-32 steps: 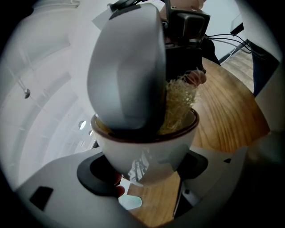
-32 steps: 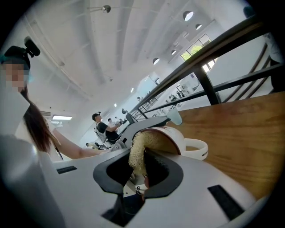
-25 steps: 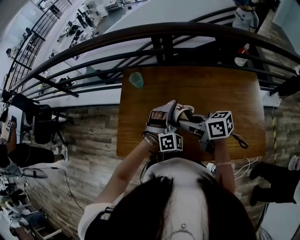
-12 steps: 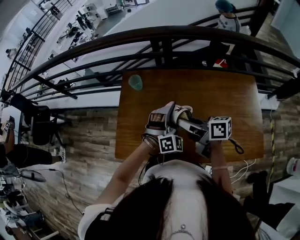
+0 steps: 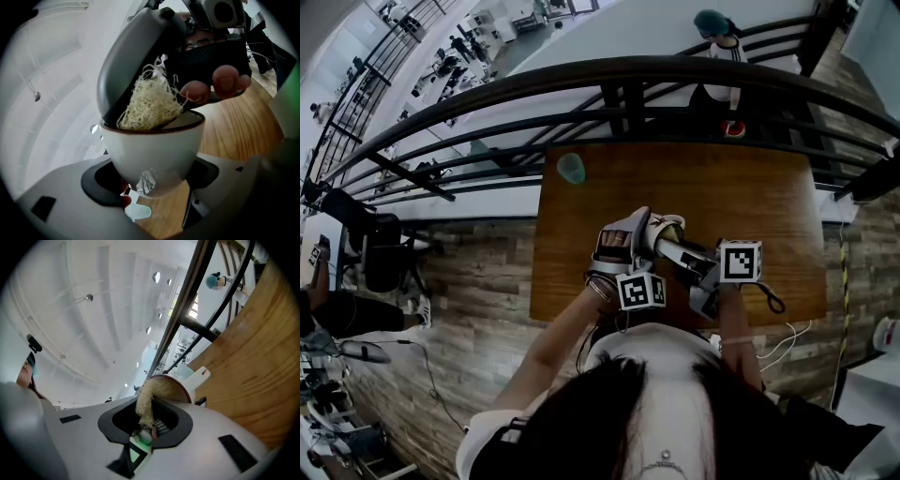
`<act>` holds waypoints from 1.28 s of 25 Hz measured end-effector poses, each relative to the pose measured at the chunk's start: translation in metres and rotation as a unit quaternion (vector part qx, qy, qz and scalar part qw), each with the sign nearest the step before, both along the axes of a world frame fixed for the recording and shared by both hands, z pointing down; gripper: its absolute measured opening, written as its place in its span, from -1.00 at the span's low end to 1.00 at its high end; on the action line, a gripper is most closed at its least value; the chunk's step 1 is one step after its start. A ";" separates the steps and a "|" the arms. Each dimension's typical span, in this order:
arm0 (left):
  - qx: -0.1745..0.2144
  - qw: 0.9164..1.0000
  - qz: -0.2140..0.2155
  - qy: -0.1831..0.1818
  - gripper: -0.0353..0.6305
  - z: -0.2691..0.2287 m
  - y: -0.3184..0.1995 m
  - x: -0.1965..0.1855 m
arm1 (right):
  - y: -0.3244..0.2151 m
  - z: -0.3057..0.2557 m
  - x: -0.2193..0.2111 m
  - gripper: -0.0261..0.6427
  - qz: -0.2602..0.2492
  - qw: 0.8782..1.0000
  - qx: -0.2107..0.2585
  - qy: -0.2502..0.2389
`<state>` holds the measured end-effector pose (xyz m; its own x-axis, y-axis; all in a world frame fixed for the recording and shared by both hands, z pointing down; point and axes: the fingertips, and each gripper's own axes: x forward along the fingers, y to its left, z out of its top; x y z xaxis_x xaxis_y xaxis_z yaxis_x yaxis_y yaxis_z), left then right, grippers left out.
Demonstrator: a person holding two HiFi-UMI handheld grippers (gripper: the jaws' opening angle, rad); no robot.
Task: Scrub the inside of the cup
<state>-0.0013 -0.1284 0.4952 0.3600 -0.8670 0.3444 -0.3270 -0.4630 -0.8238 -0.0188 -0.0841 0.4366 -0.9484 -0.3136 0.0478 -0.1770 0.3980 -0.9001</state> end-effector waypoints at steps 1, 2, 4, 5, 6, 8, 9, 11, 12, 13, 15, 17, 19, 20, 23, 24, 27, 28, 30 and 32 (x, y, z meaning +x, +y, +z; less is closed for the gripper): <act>0.000 1.000 0.000 0.001 0.27 0.000 0.000 0.000 | 0.000 0.002 0.001 -0.68 0.002 1.000 -0.005 0.002; 0.001 1.000 -0.001 0.001 0.27 0.000 0.000 0.000 | 0.000 0.003 0.002 -0.68 0.003 1.000 -0.007 0.003; 0.004 1.000 -0.003 0.001 0.27 0.000 -0.001 -0.001 | -0.001 0.000 0.001 -0.68 0.002 1.000 -0.005 -0.006; 0.005 1.000 -0.004 0.001 0.27 0.000 -0.001 -0.002 | -0.001 -0.003 0.000 -0.68 0.002 1.000 -0.005 -0.015; 0.005 1.000 -0.005 0.002 0.27 0.001 -0.001 -0.001 | -0.001 -0.004 0.000 -0.68 0.003 1.000 -0.006 -0.021; 0.007 1.000 -0.009 0.006 0.27 0.001 -0.002 -0.001 | -0.002 -0.002 0.002 -0.68 0.009 0.999 -0.015 -0.028; 0.009 1.000 -0.010 0.008 0.27 0.000 -0.002 -0.001 | -0.002 -0.002 0.004 -0.68 0.014 0.999 -0.021 -0.033; 0.011 1.000 -0.012 0.011 0.27 -0.002 -0.002 0.000 | -0.003 -0.003 0.006 -0.68 0.021 0.998 -0.030 -0.050; 0.012 1.000 -0.012 0.013 0.27 -0.003 -0.002 0.001 | -0.004 -0.004 0.007 -0.68 0.023 0.997 -0.032 -0.059; 0.012 1.000 -0.013 0.013 0.27 -0.003 -0.003 0.001 | -0.005 -0.005 0.008 -0.68 0.025 0.997 -0.035 -0.066; 0.012 1.000 -0.013 0.014 0.27 -0.004 -0.004 0.000 | -0.007 -0.006 0.008 -0.68 0.026 0.996 -0.038 -0.075; 0.010 1.000 -0.010 0.014 0.27 -0.004 -0.003 0.001 | -0.007 -0.005 0.009 -0.68 0.022 0.996 -0.039 -0.076; 0.006 1.000 -0.008 0.014 0.27 -0.002 -0.003 0.002 | -0.007 -0.004 0.009 -0.68 0.017 0.997 -0.037 -0.070; 0.004 1.000 -0.008 0.014 0.27 -0.001 -0.003 0.002 | -0.006 -0.004 0.008 -0.68 0.013 0.997 -0.033 -0.066; 0.000 1.000 -0.006 0.013 0.27 0.000 -0.001 0.004 | -0.003 -0.006 0.006 -0.68 -0.005 0.999 -0.013 -0.049; -0.001 1.000 -0.004 0.014 0.27 0.000 -0.001 0.005 | -0.002 -0.007 0.006 -0.68 -0.012 0.999 -0.005 -0.041; -0.002 1.000 -0.004 0.018 0.27 0.000 -0.004 0.005 | -0.003 -0.008 0.003 -0.68 -0.034 0.999 0.017 -0.011; -0.001 1.000 -0.006 0.018 0.27 -0.001 -0.005 0.004 | -0.003 -0.007 0.002 -0.68 -0.041 0.999 0.023 0.000; 0.001 1.000 -0.008 0.016 0.27 -0.001 -0.004 0.003 | 0.000 -0.006 0.001 -0.68 -0.051 0.998 0.033 0.023; 0.000 1.000 -0.008 0.015 0.27 -0.002 -0.003 0.001 | 0.001 -0.005 -0.001 -0.68 -0.059 0.997 0.038 0.039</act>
